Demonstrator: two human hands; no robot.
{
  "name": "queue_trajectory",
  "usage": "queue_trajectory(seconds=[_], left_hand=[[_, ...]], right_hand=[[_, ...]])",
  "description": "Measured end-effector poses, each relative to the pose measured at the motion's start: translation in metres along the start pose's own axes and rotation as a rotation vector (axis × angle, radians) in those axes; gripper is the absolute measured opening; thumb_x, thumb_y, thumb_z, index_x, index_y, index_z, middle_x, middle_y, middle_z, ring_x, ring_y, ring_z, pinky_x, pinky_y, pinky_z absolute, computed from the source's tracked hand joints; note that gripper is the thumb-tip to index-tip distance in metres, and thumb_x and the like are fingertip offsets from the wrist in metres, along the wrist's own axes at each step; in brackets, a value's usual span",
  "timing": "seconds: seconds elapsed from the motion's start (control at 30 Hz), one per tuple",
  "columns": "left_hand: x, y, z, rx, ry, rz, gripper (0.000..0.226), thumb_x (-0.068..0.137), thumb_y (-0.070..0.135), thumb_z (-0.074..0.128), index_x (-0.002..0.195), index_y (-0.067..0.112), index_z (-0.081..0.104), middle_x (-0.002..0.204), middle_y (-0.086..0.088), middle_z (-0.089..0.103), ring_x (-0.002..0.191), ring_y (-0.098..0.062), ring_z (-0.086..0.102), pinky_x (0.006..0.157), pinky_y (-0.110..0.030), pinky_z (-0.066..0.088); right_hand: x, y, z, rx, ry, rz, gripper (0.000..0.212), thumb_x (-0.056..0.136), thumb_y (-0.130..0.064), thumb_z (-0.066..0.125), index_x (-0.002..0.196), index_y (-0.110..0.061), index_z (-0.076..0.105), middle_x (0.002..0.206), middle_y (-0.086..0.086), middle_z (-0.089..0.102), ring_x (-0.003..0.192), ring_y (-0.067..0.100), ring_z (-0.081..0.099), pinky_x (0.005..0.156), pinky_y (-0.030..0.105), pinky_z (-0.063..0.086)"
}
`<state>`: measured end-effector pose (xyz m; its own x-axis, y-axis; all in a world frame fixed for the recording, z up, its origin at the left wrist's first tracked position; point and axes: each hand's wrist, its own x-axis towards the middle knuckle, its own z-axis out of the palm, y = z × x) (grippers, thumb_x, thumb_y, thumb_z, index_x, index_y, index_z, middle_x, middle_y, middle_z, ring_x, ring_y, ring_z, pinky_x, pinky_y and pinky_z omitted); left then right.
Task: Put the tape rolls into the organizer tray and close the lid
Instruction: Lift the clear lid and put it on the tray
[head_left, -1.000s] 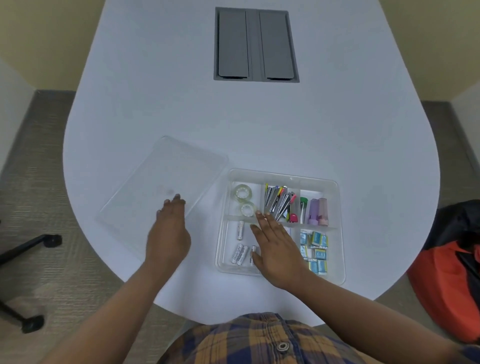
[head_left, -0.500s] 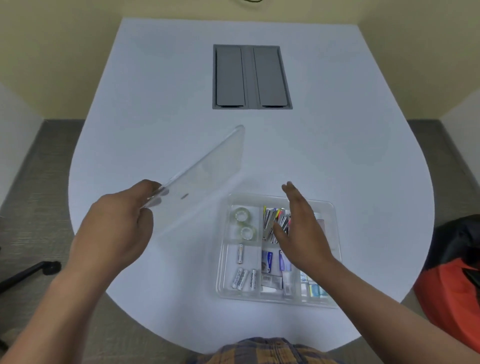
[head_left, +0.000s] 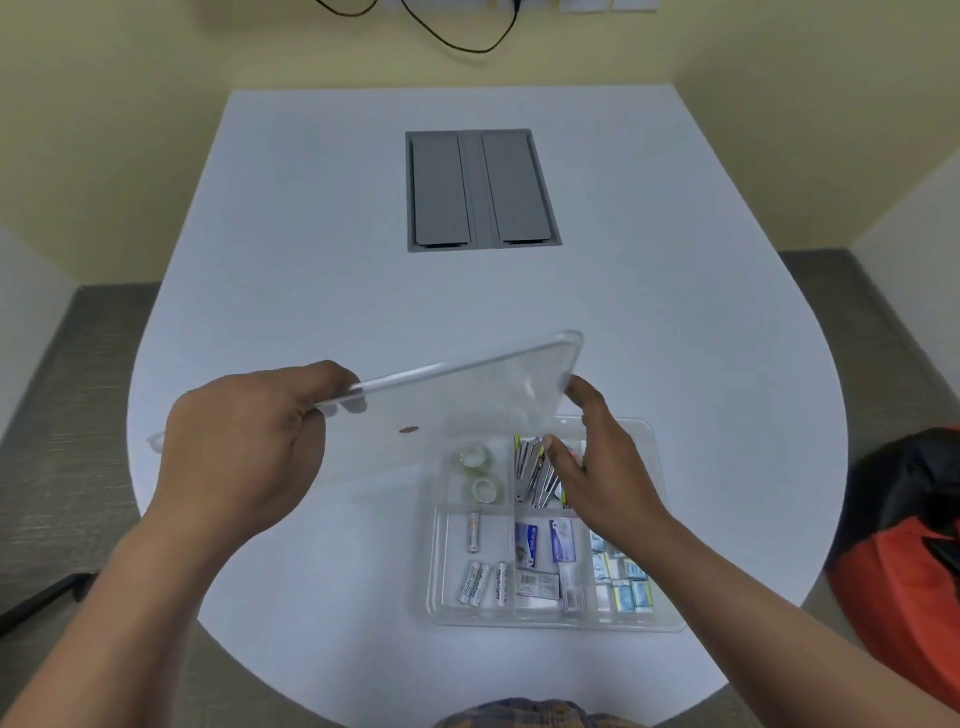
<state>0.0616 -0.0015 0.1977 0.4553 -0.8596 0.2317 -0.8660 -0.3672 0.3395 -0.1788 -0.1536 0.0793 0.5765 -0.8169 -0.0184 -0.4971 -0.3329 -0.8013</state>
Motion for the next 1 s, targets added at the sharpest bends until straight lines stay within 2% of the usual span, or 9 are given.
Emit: queue_trajectory(seconds=[0.1,0.23,0.3,0.4,0.53,0.7,0.77,0.87,1.0], left_hand=[[0.003,0.002,0.001,-0.109,-0.055,-0.002,0.04,0.073,0.013,0.036,0.084,0.036,0.067,0.081,0.015,0.071,0.057,-0.009,0.056,0.054,-0.027,0.043],[0.011,0.0,0.009,-0.204,-0.023,0.044,0.038,0.073,0.012,0.041,0.089,0.034,0.067,0.076,0.013,0.067,0.065,-0.006,0.054,0.056,-0.029,0.041],[0.015,-0.002,0.018,-0.281,0.069,0.072,0.037,0.077,0.011,0.046,0.102,0.028,0.067,0.096,0.013,0.068,0.085,-0.006,0.058,0.075,-0.025,0.046],[0.013,-0.005,0.035,-0.341,0.21,0.07,0.044,0.084,0.01,0.057,0.126,0.021,0.055,0.126,0.014,0.054,0.116,0.001,0.048,0.094,-0.006,0.034],[-0.011,-0.015,0.073,-0.366,0.13,-0.234,0.058,0.085,0.018,0.066,0.138,0.016,0.043,0.138,-0.002,0.049,0.126,-0.015,0.045,0.104,-0.027,0.036],[-0.042,-0.006,0.113,-0.606,-0.252,-0.445,0.024,0.088,0.026,0.066,0.111,0.025,0.061,0.102,0.009,0.07,0.082,0.001,0.067,0.085,-0.035,0.054],[-0.052,-0.006,0.127,-0.654,-0.329,-0.528,0.014,0.087,0.024,0.066,0.1,0.03,0.063,0.094,0.009,0.072,0.069,-0.004,0.07,0.076,-0.039,0.057],[-0.061,-0.009,0.146,-0.721,-0.443,-0.667,0.021,0.085,0.026,0.069,0.104,0.026,0.06,0.086,0.002,0.071,0.066,-0.012,0.07,0.066,-0.036,0.054],[-0.069,-0.01,0.163,-0.726,-0.497,-0.694,0.009,0.084,0.021,0.071,0.092,0.017,0.068,0.081,-0.008,0.071,0.062,-0.007,0.067,0.061,-0.024,0.047]], right_hand=[[-0.001,0.0,-0.007,0.078,0.043,-0.008,0.043,0.095,-0.02,0.056,0.135,-0.025,0.042,0.133,-0.015,0.054,0.118,-0.006,0.048,0.097,0.026,0.044],[-0.009,0.0,-0.017,0.259,0.128,-0.011,0.019,0.094,-0.016,0.057,0.104,-0.033,0.057,0.094,-0.014,0.07,0.095,0.005,0.065,0.07,0.013,0.05],[-0.015,0.003,-0.023,0.321,0.196,0.0,0.021,0.095,-0.015,0.056,0.099,-0.036,0.057,0.092,-0.011,0.07,0.094,0.009,0.066,0.074,0.016,0.051],[-0.027,0.012,-0.034,0.411,0.272,0.035,0.026,0.096,-0.01,0.053,0.104,-0.034,0.057,0.086,-0.007,0.069,0.087,0.011,0.067,0.077,0.017,0.05],[-0.042,0.032,-0.048,0.529,0.319,0.251,0.03,0.096,-0.009,0.051,0.115,-0.032,0.056,0.083,0.001,0.068,0.077,0.012,0.066,0.07,0.023,0.048],[-0.057,0.057,-0.057,0.569,0.216,0.497,0.036,0.093,-0.002,0.049,0.118,-0.026,0.058,0.081,0.003,0.069,0.07,0.012,0.064,0.072,0.03,0.042],[-0.063,0.067,-0.059,0.521,0.19,0.545,0.038,0.093,-0.004,0.048,0.119,-0.03,0.058,0.08,0.002,0.071,0.072,0.014,0.065,0.073,0.03,0.043],[-0.071,0.082,-0.061,0.446,0.179,0.599,0.04,0.094,-0.008,0.049,0.122,-0.037,0.055,0.094,0.011,0.069,0.076,0.018,0.066,0.076,0.031,0.045],[-0.077,0.098,-0.057,0.32,0.222,0.609,0.037,0.095,-0.011,0.051,0.117,-0.041,0.052,0.102,0.002,0.065,0.08,0.017,0.07,0.069,0.032,0.048]])
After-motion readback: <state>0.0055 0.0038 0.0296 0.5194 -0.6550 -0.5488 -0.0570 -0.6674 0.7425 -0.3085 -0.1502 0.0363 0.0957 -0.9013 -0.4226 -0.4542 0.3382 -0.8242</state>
